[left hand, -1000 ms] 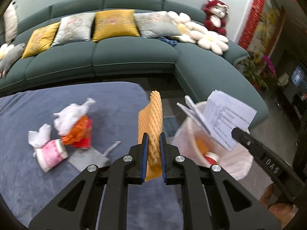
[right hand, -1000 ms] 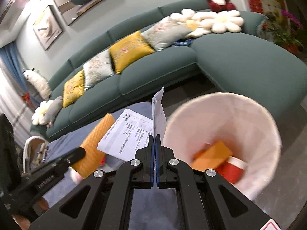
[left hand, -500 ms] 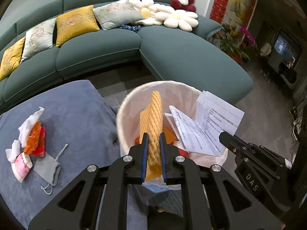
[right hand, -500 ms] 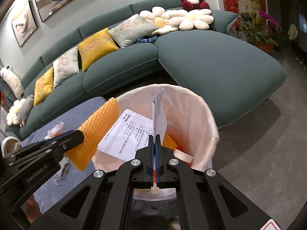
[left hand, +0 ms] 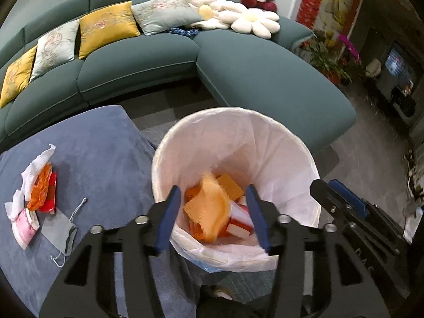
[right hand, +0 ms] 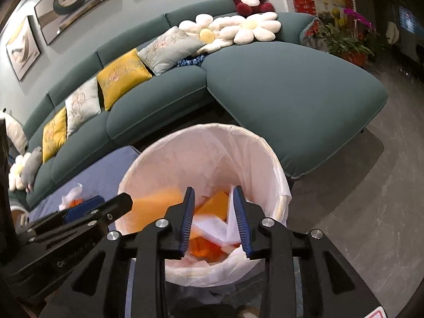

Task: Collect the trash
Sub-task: 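Open both grippers to drop the receipt and mesh cloth into the bin, then move both grippers back to the white tissues on the pile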

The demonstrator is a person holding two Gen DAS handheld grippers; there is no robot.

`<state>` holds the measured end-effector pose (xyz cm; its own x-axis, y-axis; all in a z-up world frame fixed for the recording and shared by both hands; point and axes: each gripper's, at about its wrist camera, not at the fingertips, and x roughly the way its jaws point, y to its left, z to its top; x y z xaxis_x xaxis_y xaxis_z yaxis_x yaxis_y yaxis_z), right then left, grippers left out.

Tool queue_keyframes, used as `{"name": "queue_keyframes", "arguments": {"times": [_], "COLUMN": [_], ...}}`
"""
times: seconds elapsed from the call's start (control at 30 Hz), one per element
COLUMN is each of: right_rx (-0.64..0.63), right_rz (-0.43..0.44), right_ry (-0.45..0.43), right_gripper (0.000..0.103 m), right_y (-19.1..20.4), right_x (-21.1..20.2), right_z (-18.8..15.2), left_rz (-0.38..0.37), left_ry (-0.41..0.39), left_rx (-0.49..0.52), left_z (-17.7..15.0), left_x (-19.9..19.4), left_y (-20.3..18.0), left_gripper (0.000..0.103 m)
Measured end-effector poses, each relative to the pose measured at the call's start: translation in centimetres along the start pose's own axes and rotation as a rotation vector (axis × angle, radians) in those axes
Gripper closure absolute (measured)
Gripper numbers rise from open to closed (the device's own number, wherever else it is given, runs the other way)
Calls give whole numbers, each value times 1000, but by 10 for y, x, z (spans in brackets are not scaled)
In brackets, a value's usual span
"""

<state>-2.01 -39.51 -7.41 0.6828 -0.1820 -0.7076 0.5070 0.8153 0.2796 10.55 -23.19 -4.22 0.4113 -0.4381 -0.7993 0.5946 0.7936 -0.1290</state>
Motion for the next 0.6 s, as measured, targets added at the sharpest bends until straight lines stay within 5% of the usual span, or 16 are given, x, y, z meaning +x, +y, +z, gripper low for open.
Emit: {"name": "queue_keyframes", "arguments": {"times": [0.6], "right_rx": [-180], "right_rz": [26], "right_ry": [24], "right_gripper": [66], "right_y": [77], "right_x": [-7], "right_z": [-5], "left_rz": [114], "left_ry": [-12], "left_rx": [-130], "left_z": [-15], "left_x": [-33], "left_y": [87], "left_gripper": [44]}}
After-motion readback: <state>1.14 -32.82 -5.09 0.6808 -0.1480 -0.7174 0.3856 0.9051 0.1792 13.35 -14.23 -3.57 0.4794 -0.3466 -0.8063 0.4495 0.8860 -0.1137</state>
